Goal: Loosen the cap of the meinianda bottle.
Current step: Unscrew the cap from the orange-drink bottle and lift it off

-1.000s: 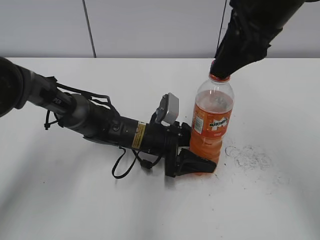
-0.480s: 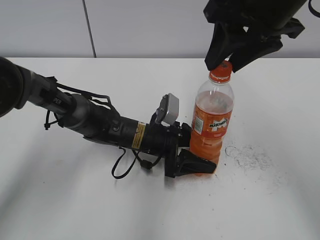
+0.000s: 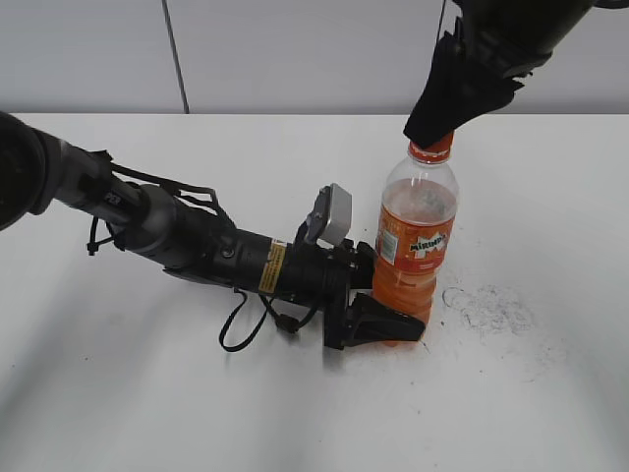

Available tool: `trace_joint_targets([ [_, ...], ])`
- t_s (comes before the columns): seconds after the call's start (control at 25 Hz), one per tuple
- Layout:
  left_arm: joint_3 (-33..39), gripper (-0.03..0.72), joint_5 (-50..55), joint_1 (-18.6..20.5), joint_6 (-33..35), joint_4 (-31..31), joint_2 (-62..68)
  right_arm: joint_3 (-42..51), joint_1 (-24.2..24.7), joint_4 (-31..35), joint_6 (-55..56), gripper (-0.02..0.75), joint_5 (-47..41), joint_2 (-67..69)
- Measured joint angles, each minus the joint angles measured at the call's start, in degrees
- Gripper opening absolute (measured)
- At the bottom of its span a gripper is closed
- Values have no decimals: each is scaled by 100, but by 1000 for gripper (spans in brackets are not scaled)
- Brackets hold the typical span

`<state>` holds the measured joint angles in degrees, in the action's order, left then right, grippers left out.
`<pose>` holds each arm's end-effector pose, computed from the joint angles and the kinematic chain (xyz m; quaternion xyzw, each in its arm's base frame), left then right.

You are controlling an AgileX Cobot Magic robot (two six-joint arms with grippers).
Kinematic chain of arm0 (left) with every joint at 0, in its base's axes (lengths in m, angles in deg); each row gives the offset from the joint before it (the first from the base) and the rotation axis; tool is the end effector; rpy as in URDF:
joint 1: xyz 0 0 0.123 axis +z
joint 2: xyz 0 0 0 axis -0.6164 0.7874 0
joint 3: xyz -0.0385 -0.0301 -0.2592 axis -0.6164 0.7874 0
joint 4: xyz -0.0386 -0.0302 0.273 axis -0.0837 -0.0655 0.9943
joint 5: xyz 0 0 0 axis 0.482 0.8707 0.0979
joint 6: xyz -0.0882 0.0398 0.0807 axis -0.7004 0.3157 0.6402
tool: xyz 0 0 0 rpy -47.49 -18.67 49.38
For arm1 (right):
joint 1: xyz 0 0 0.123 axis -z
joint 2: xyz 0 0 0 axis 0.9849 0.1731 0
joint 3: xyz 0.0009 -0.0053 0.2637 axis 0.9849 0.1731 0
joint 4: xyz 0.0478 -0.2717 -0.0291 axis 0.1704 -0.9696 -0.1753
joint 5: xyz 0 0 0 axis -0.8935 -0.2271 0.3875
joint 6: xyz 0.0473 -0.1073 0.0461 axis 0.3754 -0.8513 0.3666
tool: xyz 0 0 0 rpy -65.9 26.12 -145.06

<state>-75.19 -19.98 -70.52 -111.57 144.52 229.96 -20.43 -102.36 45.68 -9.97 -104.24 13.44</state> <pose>0.3081 -0.3306 -0.0016 0.5648 0.5399 -0.5037 0.3685 0.3354 0.1868 0.2714 -0.5201 0.8196 0.1555 0.1830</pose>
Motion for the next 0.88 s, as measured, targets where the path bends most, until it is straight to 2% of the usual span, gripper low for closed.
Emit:
trace_joint_targets([
  [0.12,0,562,0,0,0,0,0,0,0,23,-766,262,0,-4],
  [0.32,0,562,0,5,0,0,0,0,0,38,-832,280,-6,-4],
  [0.52,0,562,-9,5,0,5,0,0,0,-66,-415,475,0,7],
  [0.6,0,562,-9,5,0,17,0,0,0,-73,3,510,0,7],
  [0.72,0,562,-18,5,0,30,0,0,0,-73,929,525,0,7],
  [0.76,0,562,-18,5,0,29,0,0,0,-80,1734,526,0,7],
  [0.88,0,562,-18,5,0,29,0,0,0,-103,3192,525,0,7],
])
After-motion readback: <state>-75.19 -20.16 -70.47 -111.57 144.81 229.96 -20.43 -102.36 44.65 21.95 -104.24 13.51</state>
